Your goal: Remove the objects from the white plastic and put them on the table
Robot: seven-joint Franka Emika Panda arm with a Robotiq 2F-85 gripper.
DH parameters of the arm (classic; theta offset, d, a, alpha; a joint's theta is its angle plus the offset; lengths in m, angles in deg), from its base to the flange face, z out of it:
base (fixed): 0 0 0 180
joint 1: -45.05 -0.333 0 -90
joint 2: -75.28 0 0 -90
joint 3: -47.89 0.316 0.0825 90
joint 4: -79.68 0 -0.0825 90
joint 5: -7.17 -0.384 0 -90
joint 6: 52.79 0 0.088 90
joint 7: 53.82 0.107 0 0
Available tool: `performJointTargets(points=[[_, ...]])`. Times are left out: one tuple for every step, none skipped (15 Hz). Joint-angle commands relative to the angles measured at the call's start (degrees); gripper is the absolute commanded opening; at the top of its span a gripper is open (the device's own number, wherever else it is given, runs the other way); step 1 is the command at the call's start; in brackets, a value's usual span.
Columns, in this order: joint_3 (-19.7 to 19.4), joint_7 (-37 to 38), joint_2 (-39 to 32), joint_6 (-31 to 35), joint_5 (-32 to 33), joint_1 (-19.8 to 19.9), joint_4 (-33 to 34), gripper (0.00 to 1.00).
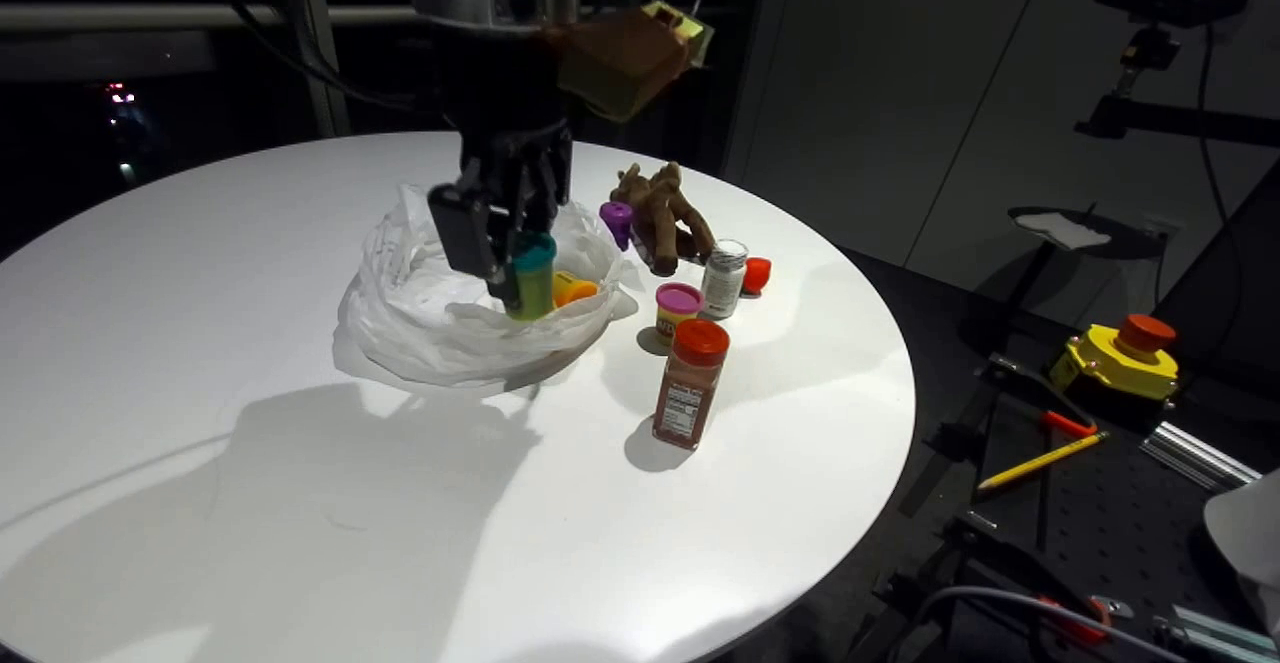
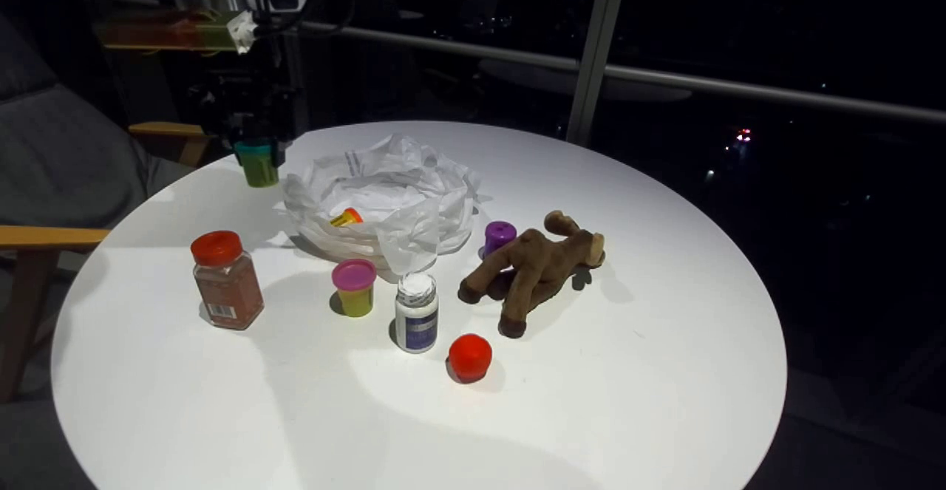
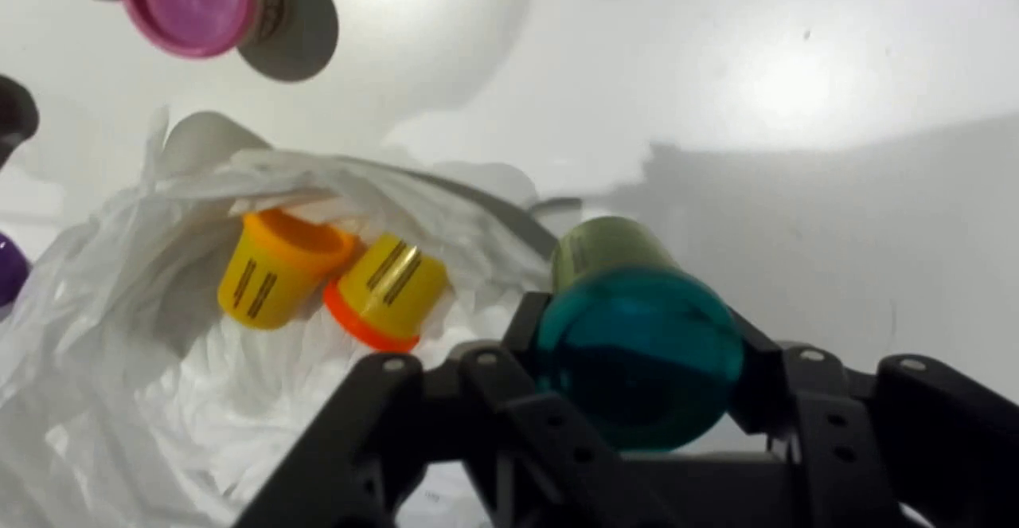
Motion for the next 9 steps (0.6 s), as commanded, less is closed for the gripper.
performJointTargets(points=[[2.16, -0.88, -0.32, 4.42, 0.09, 0.94, -7.28, 0.20], [2.70, -1.54, -1.16, 6.84, -0.36, 1.20, -8.74, 0.20], [2.10, -0.93, -2.17, 10.75, 1.24, 0.74, -10.31, 0.19], [1.90, -0.81, -3.11, 13.57, 1.46, 0.52, -11.23, 0.19], [1.01, 0.08, -3.98, 17.41, 2.38, -0.16, -12.29, 0.20], [0.47, -0.02, -4.89, 20.23, 2.78, -0.42, -12.95, 0.19], [-0.04, 0.00, -5.28, 22.80, 3.35, -0.89, -13.56, 0.19], [-0.55, -0.29, -5.57, 24.95, 3.72, -1.14, -14.17, 0.20], [-0.78, -0.44, -4.90, 26.24, 3.90, -1.39, -14.65, 0.21]])
